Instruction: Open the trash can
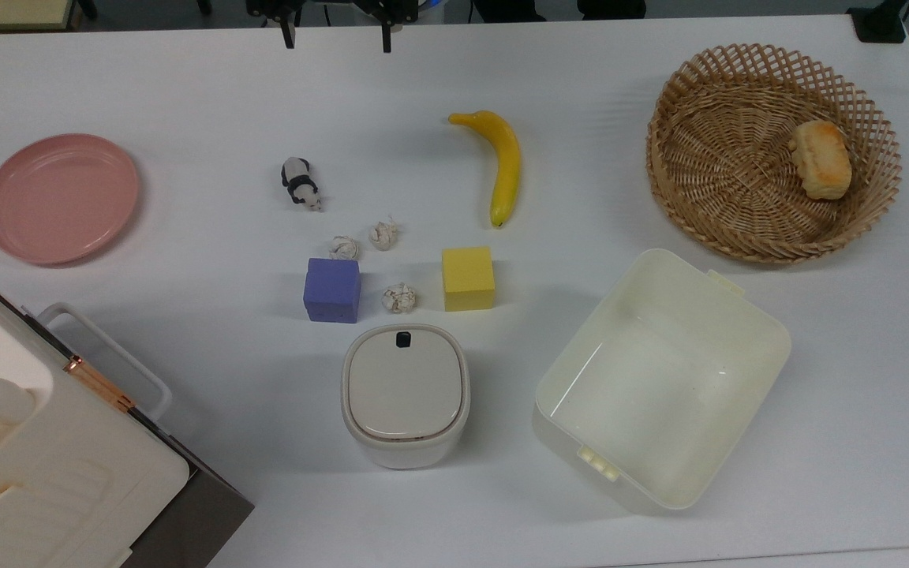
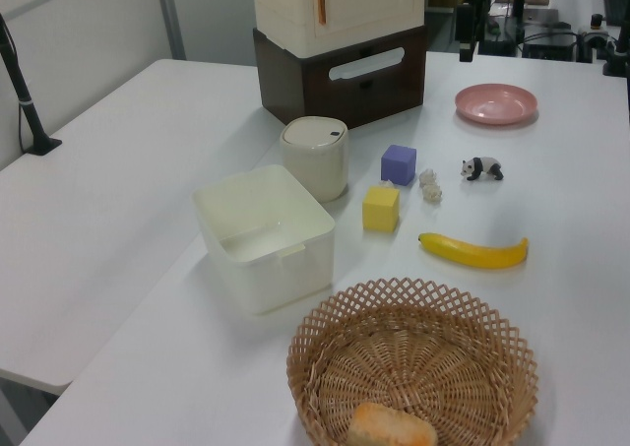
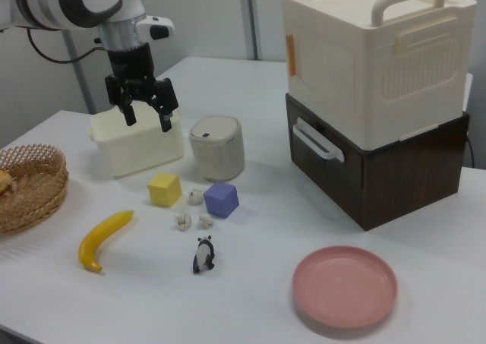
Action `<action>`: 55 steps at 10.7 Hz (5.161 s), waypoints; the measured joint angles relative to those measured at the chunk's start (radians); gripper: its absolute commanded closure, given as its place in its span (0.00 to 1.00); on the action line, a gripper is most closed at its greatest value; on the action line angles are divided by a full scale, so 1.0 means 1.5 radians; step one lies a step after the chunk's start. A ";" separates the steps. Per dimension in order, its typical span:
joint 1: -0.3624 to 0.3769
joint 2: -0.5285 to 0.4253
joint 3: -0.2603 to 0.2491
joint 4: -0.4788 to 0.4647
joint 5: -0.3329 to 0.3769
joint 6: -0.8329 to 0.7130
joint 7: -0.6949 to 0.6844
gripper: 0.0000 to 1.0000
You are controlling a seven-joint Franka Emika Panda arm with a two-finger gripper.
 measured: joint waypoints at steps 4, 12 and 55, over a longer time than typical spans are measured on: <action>-0.002 0.004 -0.002 0.000 0.000 0.000 -0.014 0.00; -0.048 0.085 -0.009 0.011 -0.002 0.208 -0.026 0.00; -0.054 0.057 0.112 0.062 -0.028 0.116 -0.020 1.00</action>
